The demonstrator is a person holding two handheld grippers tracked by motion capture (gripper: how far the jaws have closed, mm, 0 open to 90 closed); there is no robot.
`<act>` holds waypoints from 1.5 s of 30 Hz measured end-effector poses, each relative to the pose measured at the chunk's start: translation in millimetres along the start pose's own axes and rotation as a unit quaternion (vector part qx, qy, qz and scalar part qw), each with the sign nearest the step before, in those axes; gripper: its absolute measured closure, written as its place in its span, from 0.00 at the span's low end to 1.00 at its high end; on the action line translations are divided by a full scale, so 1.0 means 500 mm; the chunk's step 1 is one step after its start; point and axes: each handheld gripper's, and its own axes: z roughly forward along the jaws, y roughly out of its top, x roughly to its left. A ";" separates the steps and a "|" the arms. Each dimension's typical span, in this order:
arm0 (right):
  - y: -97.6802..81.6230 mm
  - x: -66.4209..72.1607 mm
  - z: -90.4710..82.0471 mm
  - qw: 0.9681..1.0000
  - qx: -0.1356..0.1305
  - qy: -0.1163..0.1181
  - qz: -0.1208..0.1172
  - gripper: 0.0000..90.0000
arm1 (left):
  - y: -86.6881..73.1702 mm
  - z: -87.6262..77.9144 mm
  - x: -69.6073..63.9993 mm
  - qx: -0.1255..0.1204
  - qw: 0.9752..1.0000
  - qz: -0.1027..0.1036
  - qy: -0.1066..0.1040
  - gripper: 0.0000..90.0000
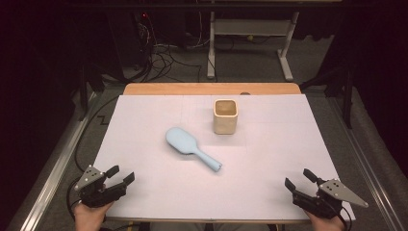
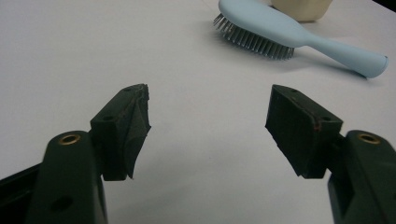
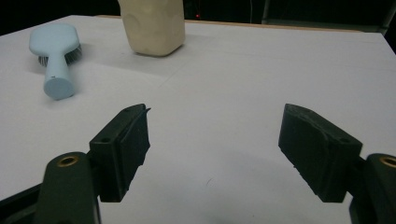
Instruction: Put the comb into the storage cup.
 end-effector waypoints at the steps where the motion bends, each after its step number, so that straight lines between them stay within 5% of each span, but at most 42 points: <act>1: 0.000 0.000 0.000 1.000 -0.001 0.001 0.000 0.28 | 0.000 0.000 0.000 0.000 1.000 0.000 -0.001 0.34; 45: -0.002 -0.006 -0.009 1.000 -0.015 0.001 0.005 0.28 | 0.005 0.002 -0.010 -0.018 1.000 -0.014 -0.005 0.35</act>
